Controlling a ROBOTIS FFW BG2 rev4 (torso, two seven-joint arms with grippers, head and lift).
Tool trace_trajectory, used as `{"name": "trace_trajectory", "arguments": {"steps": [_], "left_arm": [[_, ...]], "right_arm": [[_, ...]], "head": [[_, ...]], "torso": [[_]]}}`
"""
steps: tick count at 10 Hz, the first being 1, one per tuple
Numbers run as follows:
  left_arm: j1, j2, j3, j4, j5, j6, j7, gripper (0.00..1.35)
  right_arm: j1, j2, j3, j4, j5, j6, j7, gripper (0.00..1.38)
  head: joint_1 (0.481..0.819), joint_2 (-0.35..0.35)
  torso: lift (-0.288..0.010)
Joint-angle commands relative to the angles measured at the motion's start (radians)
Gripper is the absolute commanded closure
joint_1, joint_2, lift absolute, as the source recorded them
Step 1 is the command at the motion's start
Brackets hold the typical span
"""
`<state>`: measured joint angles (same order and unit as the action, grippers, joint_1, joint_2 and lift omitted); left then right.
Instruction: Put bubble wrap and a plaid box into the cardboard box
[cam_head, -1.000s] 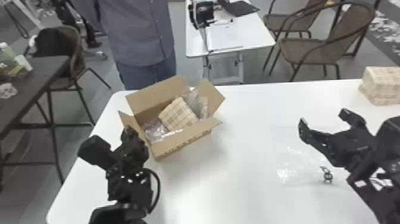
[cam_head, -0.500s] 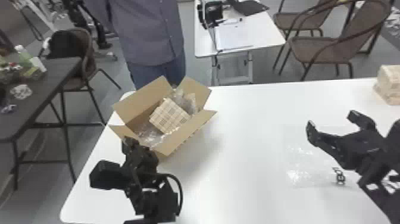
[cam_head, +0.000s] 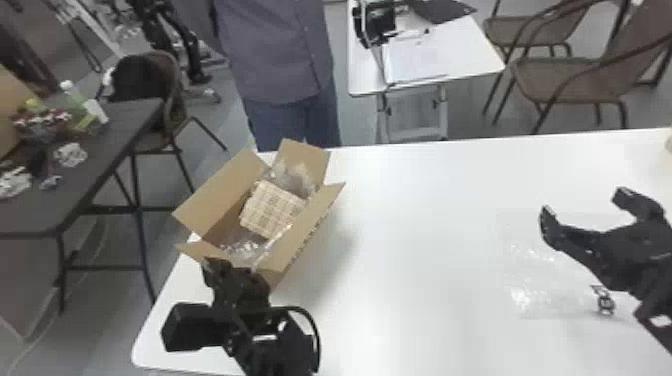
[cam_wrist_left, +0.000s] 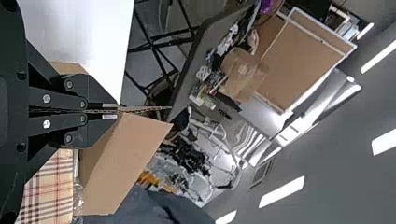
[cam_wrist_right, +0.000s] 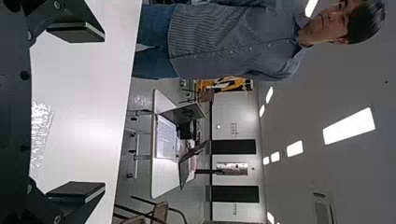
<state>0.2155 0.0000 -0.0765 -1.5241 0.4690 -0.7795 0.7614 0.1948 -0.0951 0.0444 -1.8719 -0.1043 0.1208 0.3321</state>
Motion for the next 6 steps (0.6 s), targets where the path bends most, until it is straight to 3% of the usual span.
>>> {"name": "trace_trajectory", "arguments": {"steps": [1, 2, 4, 5, 6], "left_arm": [[-0.007, -0.003, -0.016, 0.035, 0.016, -0.044, 0.004, 1.22], [-0.019, -0.003, -0.029, 0.061, 0.023, -0.078, 0.004, 1.12], [-0.022, 0.002, -0.034, 0.070, 0.002, -0.104, 0.004, 0.24], [-0.019, 0.011, -0.028, 0.071, -0.036, -0.119, 0.039, 0.00], [-0.025, 0.006, -0.006, 0.091, -0.090, -0.159, 0.061, 0.01]], "right_arm": [[-0.002, 0.000, 0.002, 0.002, 0.000, 0.000, 0.004, 0.17], [-0.002, 0.000, 0.005, 0.004, 0.000, 0.000, 0.004, 0.17], [-0.003, -0.002, 0.005, 0.005, 0.000, 0.000, 0.008, 0.17], [-0.003, -0.002, 0.005, 0.004, 0.000, 0.002, 0.008, 0.17], [-0.002, -0.002, 0.005, 0.004, 0.000, 0.000, 0.008, 0.17]], "head": [[0.695, 0.291], [0.695, 0.294], [0.695, 0.292], [0.695, 0.292], [0.695, 0.297]], "torso": [[-0.107], [-0.107], [-0.107], [-0.107], [-0.107]]}}
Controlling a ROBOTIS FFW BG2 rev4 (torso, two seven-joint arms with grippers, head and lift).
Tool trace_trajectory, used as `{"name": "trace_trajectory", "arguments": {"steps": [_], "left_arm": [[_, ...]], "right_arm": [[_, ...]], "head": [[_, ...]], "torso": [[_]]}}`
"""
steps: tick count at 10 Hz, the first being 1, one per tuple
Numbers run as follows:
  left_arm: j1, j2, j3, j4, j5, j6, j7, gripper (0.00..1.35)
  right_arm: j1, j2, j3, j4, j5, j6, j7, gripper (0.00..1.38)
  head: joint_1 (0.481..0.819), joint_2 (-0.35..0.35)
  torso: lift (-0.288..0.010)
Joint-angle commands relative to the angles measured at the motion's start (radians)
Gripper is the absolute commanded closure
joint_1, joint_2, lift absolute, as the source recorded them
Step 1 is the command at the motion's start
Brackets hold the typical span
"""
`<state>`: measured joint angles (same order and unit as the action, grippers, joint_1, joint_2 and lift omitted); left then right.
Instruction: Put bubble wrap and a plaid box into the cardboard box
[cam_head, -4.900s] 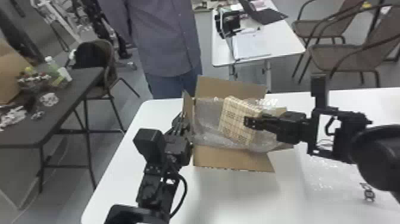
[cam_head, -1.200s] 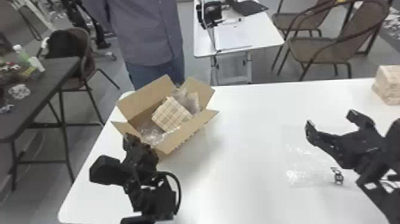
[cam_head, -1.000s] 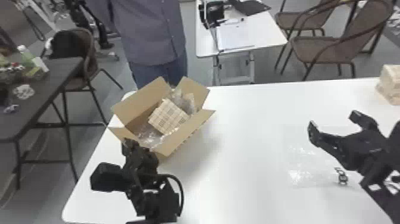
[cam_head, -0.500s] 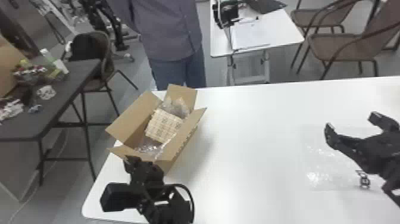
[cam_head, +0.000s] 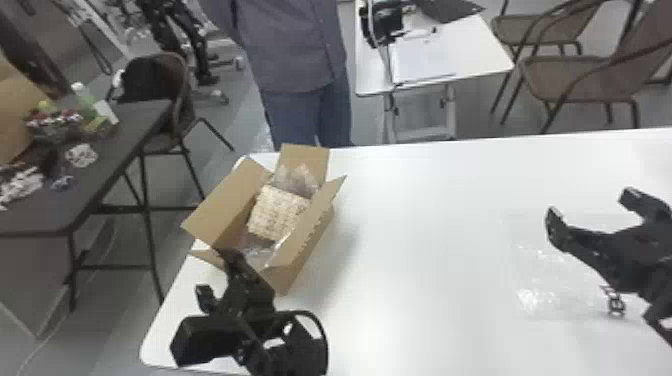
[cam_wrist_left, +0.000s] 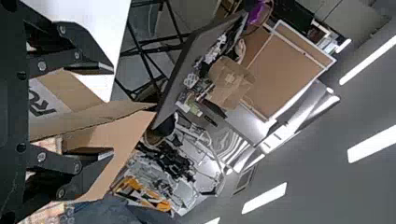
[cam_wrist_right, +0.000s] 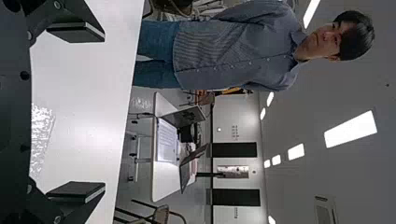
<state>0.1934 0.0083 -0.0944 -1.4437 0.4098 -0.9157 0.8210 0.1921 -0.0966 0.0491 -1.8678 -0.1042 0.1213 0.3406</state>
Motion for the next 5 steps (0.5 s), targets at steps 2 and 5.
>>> {"name": "trace_trajectory", "arguments": {"steps": [2, 5], "left_arm": [[0.012, -0.011, 0.165, -0.015, -0.247, -0.031, 0.010, 0.01], [0.121, -0.011, 0.274, -0.236, -0.463, 0.121, -0.077, 0.01]], "right_arm": [[0.001, 0.000, 0.002, -0.002, 0.001, 0.000, 0.002, 0.17], [0.023, 0.009, 0.003, -0.010, 0.008, -0.068, -0.034, 0.17]], "head": [[0.695, 0.314], [0.695, 0.350]], "torso": [[-0.107], [-0.107]]}}
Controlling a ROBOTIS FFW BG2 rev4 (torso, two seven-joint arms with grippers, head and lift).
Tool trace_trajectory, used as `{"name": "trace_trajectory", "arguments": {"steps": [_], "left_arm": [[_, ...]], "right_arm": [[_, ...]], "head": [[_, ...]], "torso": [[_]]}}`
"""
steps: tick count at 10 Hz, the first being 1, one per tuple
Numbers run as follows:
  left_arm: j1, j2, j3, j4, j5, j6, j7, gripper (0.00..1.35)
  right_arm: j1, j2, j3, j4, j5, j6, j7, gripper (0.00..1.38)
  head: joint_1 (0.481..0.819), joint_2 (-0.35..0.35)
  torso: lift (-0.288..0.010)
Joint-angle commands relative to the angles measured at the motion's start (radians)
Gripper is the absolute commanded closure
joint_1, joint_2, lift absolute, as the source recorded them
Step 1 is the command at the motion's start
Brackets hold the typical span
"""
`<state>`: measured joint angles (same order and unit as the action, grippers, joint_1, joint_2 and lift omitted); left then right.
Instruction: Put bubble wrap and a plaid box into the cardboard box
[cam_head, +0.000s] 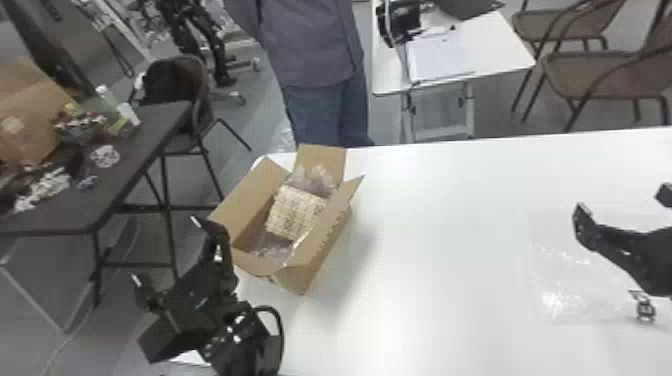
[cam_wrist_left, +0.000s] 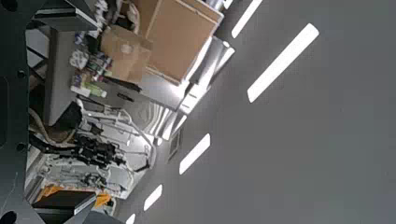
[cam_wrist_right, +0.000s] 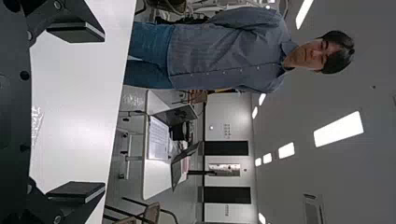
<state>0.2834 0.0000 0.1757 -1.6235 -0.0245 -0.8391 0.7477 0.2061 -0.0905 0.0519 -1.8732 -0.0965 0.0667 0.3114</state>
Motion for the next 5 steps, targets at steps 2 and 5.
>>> {"name": "trace_trajectory", "arguments": {"steps": [2, 5], "left_arm": [[0.097, -0.003, -0.012, -0.168, -0.026, 0.147, -0.277, 0.09], [0.174, -0.003, -0.021, -0.225, 0.066, 0.285, -0.625, 0.13]], "right_arm": [[0.036, 0.003, -0.003, -0.024, -0.002, -0.027, -0.048, 0.17], [0.099, 0.003, -0.014, -0.066, 0.017, -0.041, -0.092, 0.17]], "head": [[0.695, 0.342], [0.695, 0.224]], "torso": [[-0.107], [-0.107]]}}
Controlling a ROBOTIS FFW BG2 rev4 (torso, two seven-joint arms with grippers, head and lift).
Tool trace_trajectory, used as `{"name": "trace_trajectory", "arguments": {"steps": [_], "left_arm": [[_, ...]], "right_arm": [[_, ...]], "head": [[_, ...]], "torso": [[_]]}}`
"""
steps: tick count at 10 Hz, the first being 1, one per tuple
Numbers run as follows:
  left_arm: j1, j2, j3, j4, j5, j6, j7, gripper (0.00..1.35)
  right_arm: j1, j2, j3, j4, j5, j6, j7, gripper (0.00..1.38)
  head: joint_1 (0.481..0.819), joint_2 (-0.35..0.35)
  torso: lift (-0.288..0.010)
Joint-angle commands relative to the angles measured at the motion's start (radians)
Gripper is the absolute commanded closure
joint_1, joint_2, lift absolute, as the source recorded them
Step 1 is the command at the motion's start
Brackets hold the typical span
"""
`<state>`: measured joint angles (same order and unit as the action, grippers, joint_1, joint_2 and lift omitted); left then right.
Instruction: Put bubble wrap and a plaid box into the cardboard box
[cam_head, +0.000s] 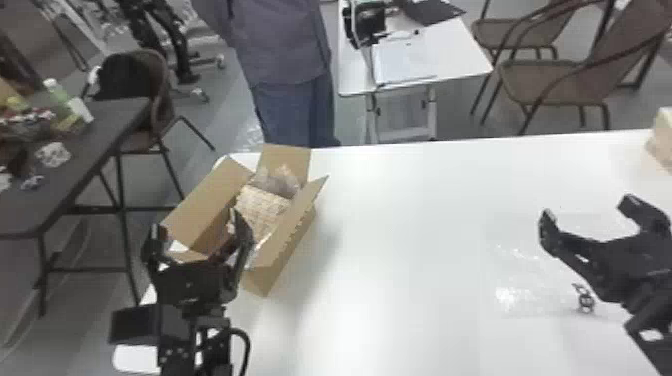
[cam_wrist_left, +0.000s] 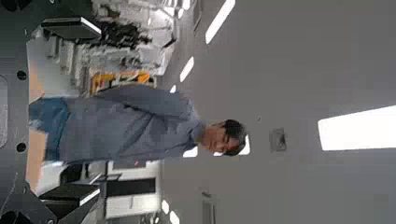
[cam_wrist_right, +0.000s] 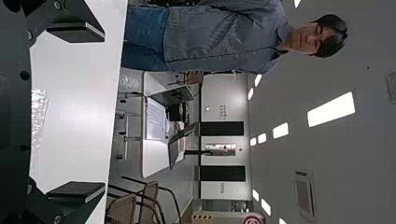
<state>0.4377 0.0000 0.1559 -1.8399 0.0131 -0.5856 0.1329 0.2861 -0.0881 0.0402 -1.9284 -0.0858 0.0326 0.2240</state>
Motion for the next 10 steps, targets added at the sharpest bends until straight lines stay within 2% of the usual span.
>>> {"name": "trace_trajectory", "arguments": {"steps": [1, 3, 6, 10], "left_arm": [[0.050, -0.003, -0.009, -0.022, 0.027, 0.059, -0.044, 0.13], [0.121, -0.003, -0.045, -0.052, 0.008, 0.109, -0.053, 0.13], [0.230, -0.003, -0.075, -0.142, -0.024, 0.288, -0.052, 0.13], [0.308, -0.003, -0.049, -0.183, -0.082, 0.300, -0.038, 0.13]], "right_arm": [[0.056, -0.001, -0.014, -0.032, 0.009, -0.016, -0.031, 0.17], [0.125, 0.001, -0.031, -0.072, 0.015, -0.019, -0.069, 0.17], [0.231, -0.002, -0.046, -0.144, 0.044, 0.047, -0.086, 0.17], [0.350, -0.013, -0.046, -0.208, 0.067, 0.121, -0.051, 0.17]], "head": [[0.695, 0.198], [0.695, 0.168], [0.695, 0.118], [0.695, 0.127]], "torso": [[-0.107], [-0.107], [-0.107], [-0.107]]}}
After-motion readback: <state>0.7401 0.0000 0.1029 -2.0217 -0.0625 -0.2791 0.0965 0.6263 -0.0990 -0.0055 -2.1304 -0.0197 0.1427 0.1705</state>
